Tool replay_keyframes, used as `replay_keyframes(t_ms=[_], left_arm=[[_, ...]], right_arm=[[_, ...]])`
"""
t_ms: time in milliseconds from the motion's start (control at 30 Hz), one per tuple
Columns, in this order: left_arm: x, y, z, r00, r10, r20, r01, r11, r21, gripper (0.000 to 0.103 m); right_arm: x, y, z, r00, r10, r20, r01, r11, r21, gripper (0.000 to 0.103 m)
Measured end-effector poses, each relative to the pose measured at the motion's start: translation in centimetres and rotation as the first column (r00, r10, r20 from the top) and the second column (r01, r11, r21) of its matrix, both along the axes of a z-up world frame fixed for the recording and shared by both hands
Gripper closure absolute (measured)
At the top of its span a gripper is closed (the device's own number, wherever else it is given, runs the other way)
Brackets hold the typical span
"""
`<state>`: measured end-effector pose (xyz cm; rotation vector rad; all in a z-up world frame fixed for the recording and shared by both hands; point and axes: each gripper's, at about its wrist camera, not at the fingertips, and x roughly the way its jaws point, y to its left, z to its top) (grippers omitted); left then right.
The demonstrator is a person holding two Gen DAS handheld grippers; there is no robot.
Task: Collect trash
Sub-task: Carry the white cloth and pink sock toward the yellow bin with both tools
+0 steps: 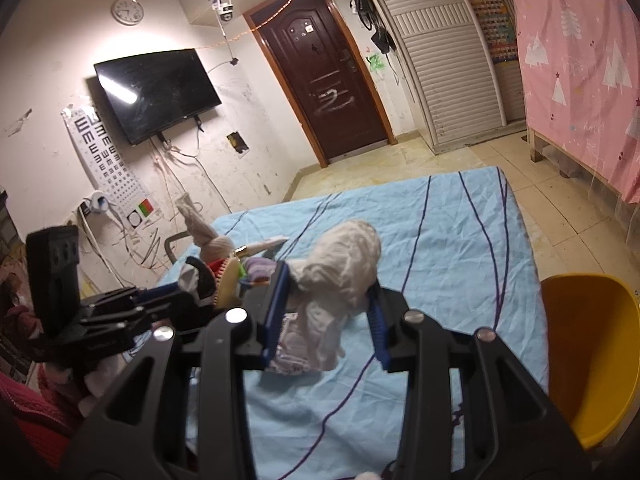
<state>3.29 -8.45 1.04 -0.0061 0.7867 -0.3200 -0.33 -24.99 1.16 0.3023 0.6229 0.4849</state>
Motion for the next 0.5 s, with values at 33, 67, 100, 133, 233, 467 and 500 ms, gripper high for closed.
replay_keyframes(t_ms=[33, 67, 100, 133, 233, 467, 500], left_arm=[[0.2, -0.2, -0.3, 1.0, 0.002, -0.012, -0.002, 1.0, 0.007, 0.075], [0.4, -0.3, -0.4, 1.0, 0.004, -0.015, -0.004, 1.0, 0.013, 0.075], [0.6, -0.4, -0.5, 1.0, 0.007, -0.019, -0.007, 1.0, 0.022, 0.075], [0.6, -0.6, -0.6, 1.0, 0.011, -0.02, -0.01, 1.0, 0.028, 0.076], [0.6, -0.9, -0.6, 1.0, 0.02, -0.008, -0.019, 0.999, 0.05, 0.079], [0.0, -2.5, 1.2, 0.998, -0.012, 0.057, 0.009, 0.998, 0.06, 0.079], [0.0, -2.9, 1.6, 0.997, -0.024, 0.07, 0.019, 0.998, 0.063, 0.079]], right_arm=[[0.0, -0.1, -0.1, 1.0, -0.001, -0.002, 0.001, 1.0, 0.001, 0.068], [0.0, -0.2, -0.1, 1.0, -0.002, -0.004, 0.002, 1.0, 0.002, 0.068], [0.0, -0.2, -0.2, 1.0, -0.004, -0.005, 0.004, 1.0, 0.003, 0.068], [0.0, -0.2, -0.1, 1.0, -0.007, -0.007, 0.007, 1.0, 0.002, 0.068], [0.0, -0.6, -0.1, 1.0, -0.019, -0.004, 0.019, 1.0, 0.004, 0.068], [-0.3, -2.8, 0.5, 0.997, -0.08, 0.016, 0.08, 0.997, -0.002, 0.068], [-0.4, -3.4, 0.6, 0.995, -0.099, 0.021, 0.099, 0.995, -0.004, 0.068]])
